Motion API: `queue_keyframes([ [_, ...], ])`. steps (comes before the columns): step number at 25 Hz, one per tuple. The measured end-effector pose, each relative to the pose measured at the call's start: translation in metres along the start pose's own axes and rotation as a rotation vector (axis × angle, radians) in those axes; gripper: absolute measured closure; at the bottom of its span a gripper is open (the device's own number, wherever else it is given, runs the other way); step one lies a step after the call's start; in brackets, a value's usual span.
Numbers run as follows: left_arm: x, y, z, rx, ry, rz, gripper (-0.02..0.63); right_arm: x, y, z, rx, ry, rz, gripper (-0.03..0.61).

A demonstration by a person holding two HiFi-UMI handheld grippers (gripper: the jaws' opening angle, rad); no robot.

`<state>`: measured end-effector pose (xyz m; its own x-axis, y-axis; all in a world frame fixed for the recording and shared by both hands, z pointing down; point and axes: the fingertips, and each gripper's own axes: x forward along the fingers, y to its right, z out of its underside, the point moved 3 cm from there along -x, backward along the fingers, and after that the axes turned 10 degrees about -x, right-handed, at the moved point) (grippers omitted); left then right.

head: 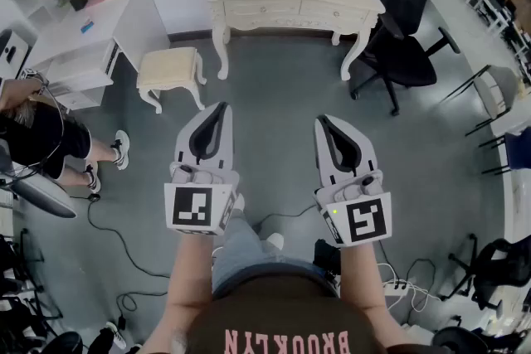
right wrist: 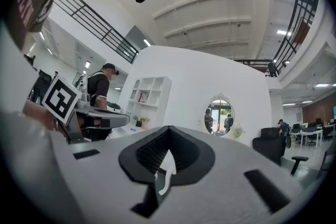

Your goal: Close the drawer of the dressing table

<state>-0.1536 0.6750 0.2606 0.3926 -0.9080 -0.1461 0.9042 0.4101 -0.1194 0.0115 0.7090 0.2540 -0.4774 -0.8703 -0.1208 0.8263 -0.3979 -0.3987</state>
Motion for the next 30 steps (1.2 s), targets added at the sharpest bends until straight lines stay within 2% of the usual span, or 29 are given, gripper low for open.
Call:
queue_keyframes([
  [8, -0.006, 0.016, 0.012, 0.005, 0.014, -0.02, 0.609, -0.019, 0.014, 0.011, 0.015, -0.006, 0.009, 0.58],
  [15, 0.029, 0.011, 0.025, -0.002, -0.007, -0.005, 0.609, -0.001, 0.033, 0.028, 0.035, -0.007, 0.022, 0.58],
  [21, 0.101, -0.012, 0.033, -0.01, -0.025, 0.014, 0.609, 0.054, 0.062, 0.055, 0.033, -0.038, 0.029, 0.58],
  [30, 0.231, -0.082, 0.037, -0.012, -0.021, 0.06, 0.609, 0.193, 0.105, 0.087, 0.057, -0.051, 0.036, 0.58],
])
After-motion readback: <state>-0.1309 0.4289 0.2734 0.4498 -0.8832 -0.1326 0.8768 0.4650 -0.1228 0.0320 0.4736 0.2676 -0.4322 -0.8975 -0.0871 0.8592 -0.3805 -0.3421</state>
